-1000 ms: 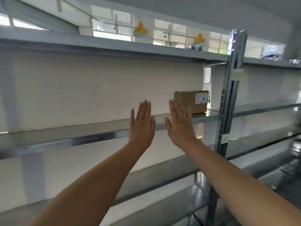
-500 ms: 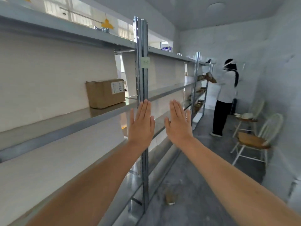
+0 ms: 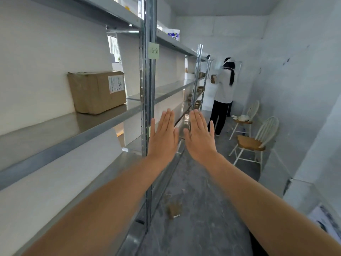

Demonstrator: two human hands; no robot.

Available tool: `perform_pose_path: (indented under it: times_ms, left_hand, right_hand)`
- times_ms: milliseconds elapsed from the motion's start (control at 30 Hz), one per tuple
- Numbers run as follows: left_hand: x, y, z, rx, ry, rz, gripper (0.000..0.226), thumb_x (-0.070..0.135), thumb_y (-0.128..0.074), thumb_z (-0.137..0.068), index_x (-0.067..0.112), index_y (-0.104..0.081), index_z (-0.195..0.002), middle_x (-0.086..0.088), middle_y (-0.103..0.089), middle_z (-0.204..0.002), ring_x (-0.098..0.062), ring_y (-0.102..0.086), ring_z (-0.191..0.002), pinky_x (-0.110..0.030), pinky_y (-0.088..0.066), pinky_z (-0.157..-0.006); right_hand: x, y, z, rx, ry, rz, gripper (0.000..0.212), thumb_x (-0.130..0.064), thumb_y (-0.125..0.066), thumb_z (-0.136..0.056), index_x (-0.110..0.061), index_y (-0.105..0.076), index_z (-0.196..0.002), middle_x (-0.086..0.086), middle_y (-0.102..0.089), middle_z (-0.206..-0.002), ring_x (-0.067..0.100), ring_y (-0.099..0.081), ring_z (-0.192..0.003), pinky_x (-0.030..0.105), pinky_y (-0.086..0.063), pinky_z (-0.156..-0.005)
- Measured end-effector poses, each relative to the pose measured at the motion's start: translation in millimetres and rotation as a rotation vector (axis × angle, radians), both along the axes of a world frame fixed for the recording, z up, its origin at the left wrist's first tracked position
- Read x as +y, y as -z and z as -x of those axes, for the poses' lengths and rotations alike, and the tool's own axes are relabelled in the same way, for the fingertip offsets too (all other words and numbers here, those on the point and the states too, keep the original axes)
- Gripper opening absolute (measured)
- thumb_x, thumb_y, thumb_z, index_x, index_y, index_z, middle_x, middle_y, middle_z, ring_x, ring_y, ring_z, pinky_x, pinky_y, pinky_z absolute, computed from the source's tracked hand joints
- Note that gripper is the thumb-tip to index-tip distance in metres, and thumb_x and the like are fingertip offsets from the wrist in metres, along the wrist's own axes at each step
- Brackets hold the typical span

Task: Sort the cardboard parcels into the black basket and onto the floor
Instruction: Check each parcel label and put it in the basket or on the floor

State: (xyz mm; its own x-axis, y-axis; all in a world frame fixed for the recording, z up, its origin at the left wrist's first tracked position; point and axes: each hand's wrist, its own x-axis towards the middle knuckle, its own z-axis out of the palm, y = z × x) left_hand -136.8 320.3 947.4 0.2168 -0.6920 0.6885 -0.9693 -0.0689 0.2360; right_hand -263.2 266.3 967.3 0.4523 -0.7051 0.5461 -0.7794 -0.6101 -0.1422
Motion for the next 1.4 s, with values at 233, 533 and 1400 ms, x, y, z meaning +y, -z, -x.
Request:
perform_pose_path:
  times_ms: [233,533,1400]
  left_hand:
    - [-16.9,18.2,-2.7,0.055,0.09,-0.017,0.055,0.031,-0.016,-0.106,0.015,-0.004,-0.157,0.001,-0.002,-0.165,-0.011,0.006,-0.151,-0.044,0.003,-0.123]
    - [-53.9,15.7,5.5,0.022,0.137,-0.017,0.054,0.031,-0.018,-0.107,0.014,-0.006,-0.157,0.001,-0.003,-0.165,-0.01,0.005,-0.151,-0.044,0.004,-0.123]
    - [-235.9,16.3,106.8,-0.091,0.042,-0.126,0.055,0.031,-0.018,-0.106,0.015,-0.004,-0.157,0.001,-0.001,-0.165,-0.01,0.007,-0.151,-0.045,0.004,-0.123]
  right_hand:
    - [-0.6,19.5,1.0,0.037,0.075,-0.04,0.062,-0.035,-0.022,-0.106,-0.015,0.007,-0.157,-0.004,0.012,-0.165,0.01,0.015,-0.15,0.043,0.011,-0.121]
    - [-34.4,20.3,8.7,-0.01,0.106,-0.074,0.062,-0.036,-0.021,-0.106,-0.016,0.008,-0.157,-0.003,0.013,-0.164,0.011,0.016,-0.15,0.044,0.012,-0.12]
    - [-246.6,44.8,90.7,-0.072,-0.008,-0.112,0.062,-0.038,-0.022,-0.106,-0.014,0.003,-0.157,-0.002,0.007,-0.165,0.012,0.011,-0.151,0.045,0.008,-0.12]
